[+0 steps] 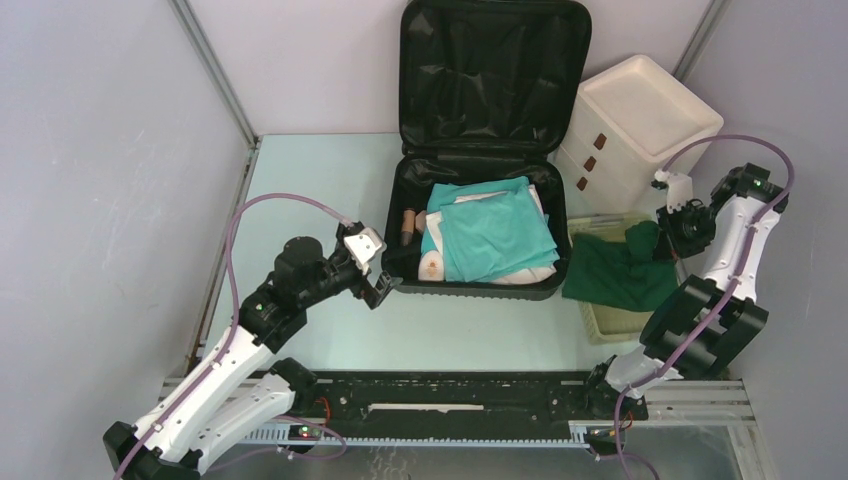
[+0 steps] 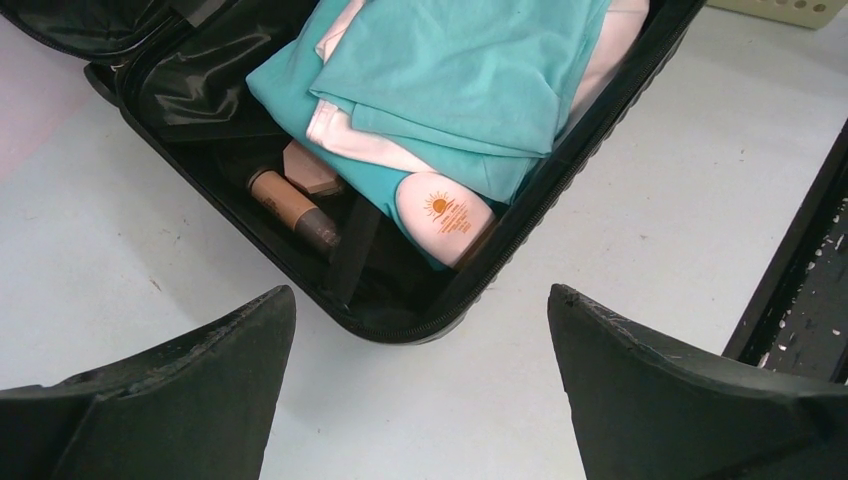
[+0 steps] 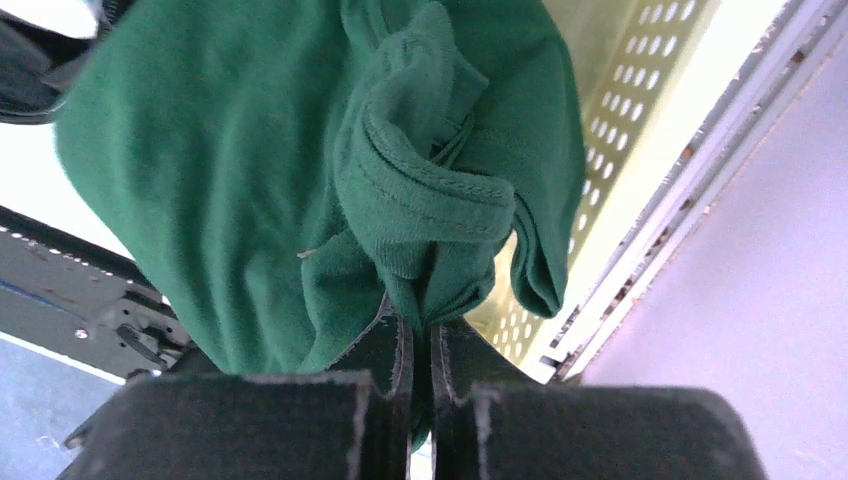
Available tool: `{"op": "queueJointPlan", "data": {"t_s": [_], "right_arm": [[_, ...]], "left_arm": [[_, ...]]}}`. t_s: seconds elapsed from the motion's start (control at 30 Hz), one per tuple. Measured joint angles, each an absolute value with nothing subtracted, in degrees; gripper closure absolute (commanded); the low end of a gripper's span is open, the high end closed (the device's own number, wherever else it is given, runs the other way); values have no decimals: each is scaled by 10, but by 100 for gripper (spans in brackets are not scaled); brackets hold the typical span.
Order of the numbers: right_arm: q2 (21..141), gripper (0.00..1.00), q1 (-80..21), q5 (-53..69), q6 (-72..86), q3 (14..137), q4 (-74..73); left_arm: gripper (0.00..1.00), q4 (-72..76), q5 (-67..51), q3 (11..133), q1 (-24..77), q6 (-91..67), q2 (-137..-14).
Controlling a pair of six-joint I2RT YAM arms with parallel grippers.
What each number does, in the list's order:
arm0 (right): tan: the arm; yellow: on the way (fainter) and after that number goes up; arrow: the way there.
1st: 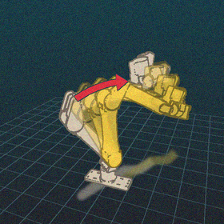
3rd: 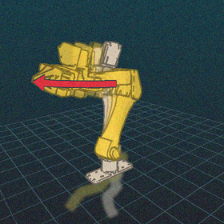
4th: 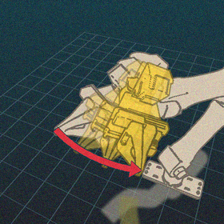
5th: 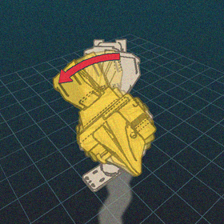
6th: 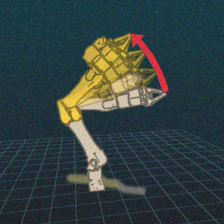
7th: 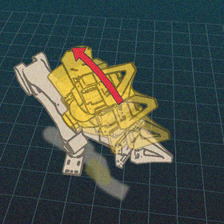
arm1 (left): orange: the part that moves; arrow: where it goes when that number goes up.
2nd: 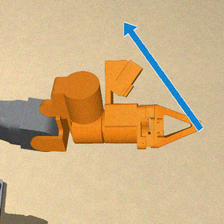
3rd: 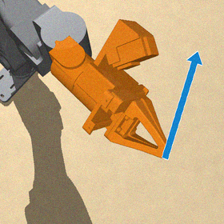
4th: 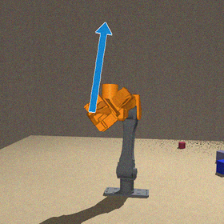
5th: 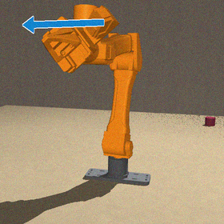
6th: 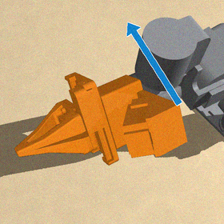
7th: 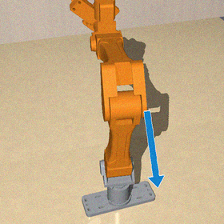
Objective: Open, take out, and arrange the luggage
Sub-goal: Place the clothes in the bin.
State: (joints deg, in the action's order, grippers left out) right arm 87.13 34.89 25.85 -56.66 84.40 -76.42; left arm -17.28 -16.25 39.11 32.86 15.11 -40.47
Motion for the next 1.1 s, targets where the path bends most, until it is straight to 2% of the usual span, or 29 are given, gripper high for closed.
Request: {"op": "queueJointPlan", "data": {"t_s": [0.43, 0.9, 1.1], "right_arm": [[877, 94, 317, 176, -597, 812, -694], [753, 92, 293, 255, -681, 804, -661], [790, 89, 292, 244, -704, 768, -631]], "left_arm": [[0, -173, -170, 391, 329, 155, -406], [0, -173, -171, 391, 329, 156, -408], [0, -173, -173, 391, 329, 156, -408]]}}
